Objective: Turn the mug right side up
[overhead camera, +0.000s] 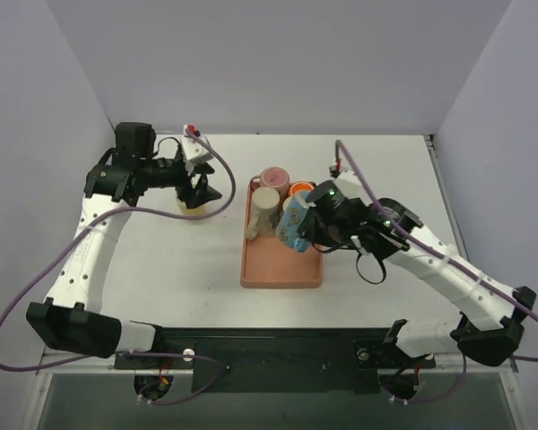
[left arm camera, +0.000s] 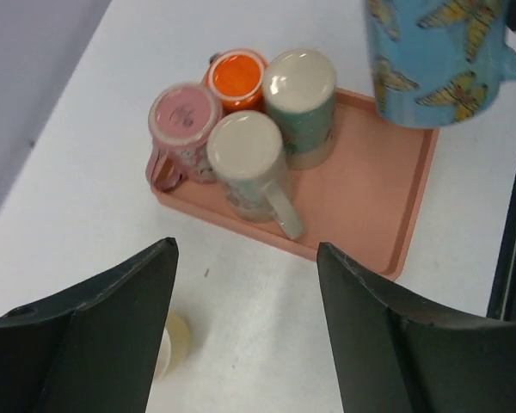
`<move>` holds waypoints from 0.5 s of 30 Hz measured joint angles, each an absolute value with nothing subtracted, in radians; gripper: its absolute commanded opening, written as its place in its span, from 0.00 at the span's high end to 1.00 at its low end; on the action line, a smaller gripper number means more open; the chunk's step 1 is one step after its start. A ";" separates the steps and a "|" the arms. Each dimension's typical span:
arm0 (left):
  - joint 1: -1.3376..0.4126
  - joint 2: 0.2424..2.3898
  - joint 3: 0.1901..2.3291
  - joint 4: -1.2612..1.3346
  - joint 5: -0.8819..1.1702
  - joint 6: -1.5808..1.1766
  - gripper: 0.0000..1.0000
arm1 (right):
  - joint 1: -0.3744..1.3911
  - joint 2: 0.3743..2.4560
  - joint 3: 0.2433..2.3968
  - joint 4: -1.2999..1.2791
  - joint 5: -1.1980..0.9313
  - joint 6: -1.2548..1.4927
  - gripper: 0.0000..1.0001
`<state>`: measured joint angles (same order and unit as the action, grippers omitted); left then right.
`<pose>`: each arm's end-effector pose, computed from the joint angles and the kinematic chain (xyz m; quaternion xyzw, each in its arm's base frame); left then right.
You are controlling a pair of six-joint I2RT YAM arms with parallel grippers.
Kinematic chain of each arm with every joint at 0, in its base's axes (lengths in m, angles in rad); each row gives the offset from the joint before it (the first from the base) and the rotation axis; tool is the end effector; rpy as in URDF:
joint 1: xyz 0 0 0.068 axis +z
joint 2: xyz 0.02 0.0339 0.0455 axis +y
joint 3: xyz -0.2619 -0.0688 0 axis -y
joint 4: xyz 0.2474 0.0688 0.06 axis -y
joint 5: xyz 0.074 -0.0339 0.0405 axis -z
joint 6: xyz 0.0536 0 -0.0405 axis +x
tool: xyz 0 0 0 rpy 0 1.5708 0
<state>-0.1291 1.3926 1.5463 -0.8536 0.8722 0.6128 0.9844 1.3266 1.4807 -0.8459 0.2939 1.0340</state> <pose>0.2841 -0.0783 0.3985 0.4640 0.7013 -0.2803 0.4629 0.1725 0.2317 0.3850 0.0845 0.8934 0.2857 0.3363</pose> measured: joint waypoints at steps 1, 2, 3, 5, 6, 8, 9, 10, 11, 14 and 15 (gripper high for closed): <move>-0.165 1.367 1.545 -0.853 0.862 0.655 0.22 | 0.951 1.294 1.481 -0.840 0.267 1.028 1.00; -0.211 1.332 1.536 -0.844 0.844 0.703 0.22 | 0.921 1.263 1.482 -0.835 0.241 1.023 1.00; -0.254 1.291 1.523 -0.822 0.821 0.745 0.22 | 0.898 1.243 1.488 -0.834 0.218 1.019 1.00; -0.326 1.205 1.485 -0.750 0.760 0.824 0.20 | 0.847 1.212 1.511 -0.834 0.165 1.012 1.00; -0.363 1.155 1.451 -0.692 0.723 0.867 0.17 | 0.823 1.204 1.528 -0.834 0.138 1.008 1.00; -0.437 1.051 1.339 -0.534 0.649 0.954 0.15 | 0.784 1.199 1.558 -0.826 0.083 1.004 1.00; -0.481 0.992 1.253 -0.428 0.612 0.999 0.15 | 0.770 1.198 1.570 -0.819 0.057 1.004 1.00; -0.526 0.940 1.163 -0.327 0.579 1.052 0.15 | 0.759 1.198 1.579 -0.813 0.034 1.004 1.00; -0.571 0.900 1.089 -0.239 0.548 1.100 0.17 | 0.752 1.198 1.586 -0.804 0.010 1.005 1.00; -0.690 0.888 0.976 -0.031 0.454 1.224 0.19 | 0.746 1.198 1.591 -0.772 -0.044 1.018 1.00; -0.722 0.905 0.958 0.037 0.426 1.260 0.23 | 0.746 1.199 1.591 -0.759 -0.062 1.023 1.00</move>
